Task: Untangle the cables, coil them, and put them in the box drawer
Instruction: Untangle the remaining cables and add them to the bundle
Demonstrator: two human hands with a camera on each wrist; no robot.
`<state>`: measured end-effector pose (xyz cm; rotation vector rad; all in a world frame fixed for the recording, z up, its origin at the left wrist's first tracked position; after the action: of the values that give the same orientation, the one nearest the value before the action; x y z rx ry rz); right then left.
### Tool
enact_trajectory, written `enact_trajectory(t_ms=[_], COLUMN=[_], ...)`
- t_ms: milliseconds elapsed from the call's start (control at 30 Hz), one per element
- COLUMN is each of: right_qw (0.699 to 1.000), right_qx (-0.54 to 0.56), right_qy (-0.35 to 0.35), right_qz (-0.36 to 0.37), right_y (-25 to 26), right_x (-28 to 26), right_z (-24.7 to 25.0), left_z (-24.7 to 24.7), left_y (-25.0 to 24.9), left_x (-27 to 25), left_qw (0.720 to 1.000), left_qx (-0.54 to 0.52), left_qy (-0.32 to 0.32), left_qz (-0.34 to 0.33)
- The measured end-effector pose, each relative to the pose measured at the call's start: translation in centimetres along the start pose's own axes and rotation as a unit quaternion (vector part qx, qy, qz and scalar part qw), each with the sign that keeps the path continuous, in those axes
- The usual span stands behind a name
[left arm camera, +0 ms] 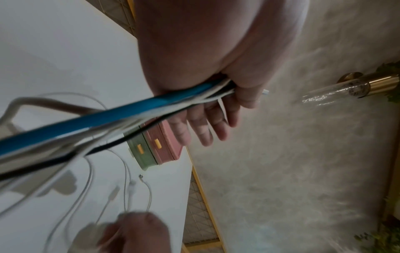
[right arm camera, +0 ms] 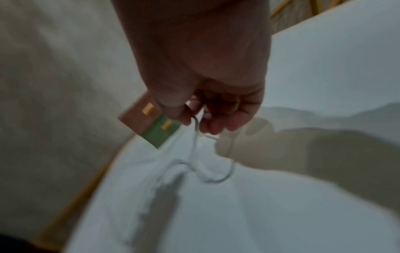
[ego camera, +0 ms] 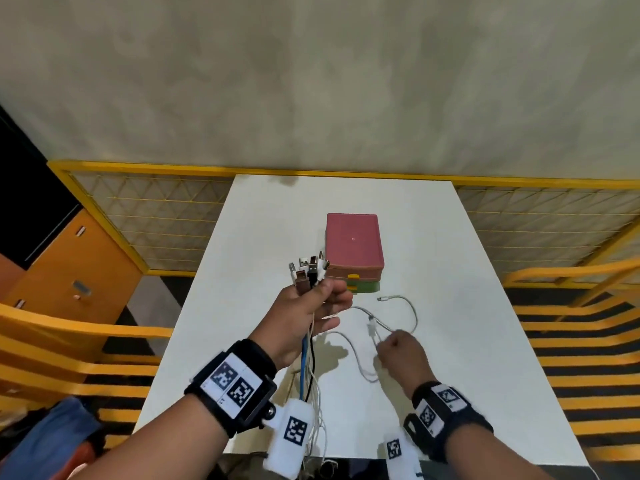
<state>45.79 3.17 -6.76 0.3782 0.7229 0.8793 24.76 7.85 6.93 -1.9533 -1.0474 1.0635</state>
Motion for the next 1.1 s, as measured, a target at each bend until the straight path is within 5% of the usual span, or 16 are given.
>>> enact_trajectory(t_ms=[67, 167, 300, 600, 1000, 1100], right_qw=[0.984, 0.946, 0.915, 0.906, 0.959, 0.972], right_qx=[0.171, 0.287, 0.332, 0.322, 0.103, 0.168], right_qy=[-0.043, -0.079, -0.103, -0.033, -0.033, 0.0], right_qz=[0.031, 0.129, 0.205, 0.273, 0.262, 0.165], right_y=[3.3, 9.4, 14.2, 16.7, 13.1, 11.3], right_x=[-1.8, -4.8, -8.0, -9.9, -9.2, -8.6], right_z=[2.2, 5.9, 8.4, 8.4, 6.5, 4.9], left_z=[-0.4, -1.5, -3.2, -4.9, -3.4, -2.9], left_y=[0.5, 1.2, 1.2, 0.0, -3.2, -3.6], left_x=[0.4, 0.9, 1.0, 0.9, 0.9, 0.5], left_qw=[1.0, 1.0, 0.999, 0.993, 0.993, 0.986], left_qx=[0.009, 0.007, -0.042, -0.089, -0.053, -0.127], left_qy=[-0.009, -0.011, 0.008, 0.055, 0.059, 0.036], left_qz=[0.008, 0.019, 0.026, 0.058, -0.085, -0.099])
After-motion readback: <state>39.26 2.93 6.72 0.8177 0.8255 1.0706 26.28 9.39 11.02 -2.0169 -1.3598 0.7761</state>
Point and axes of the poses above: each hand's wrist, its own x-axis towards the middle knuckle, its own z-axis out of the back of the hand, y = z × x, the point moved 9 cm from there along x, towards the middle knuckle, and after that the axes turned 12 degrees about -x, right-handed, at the moved point
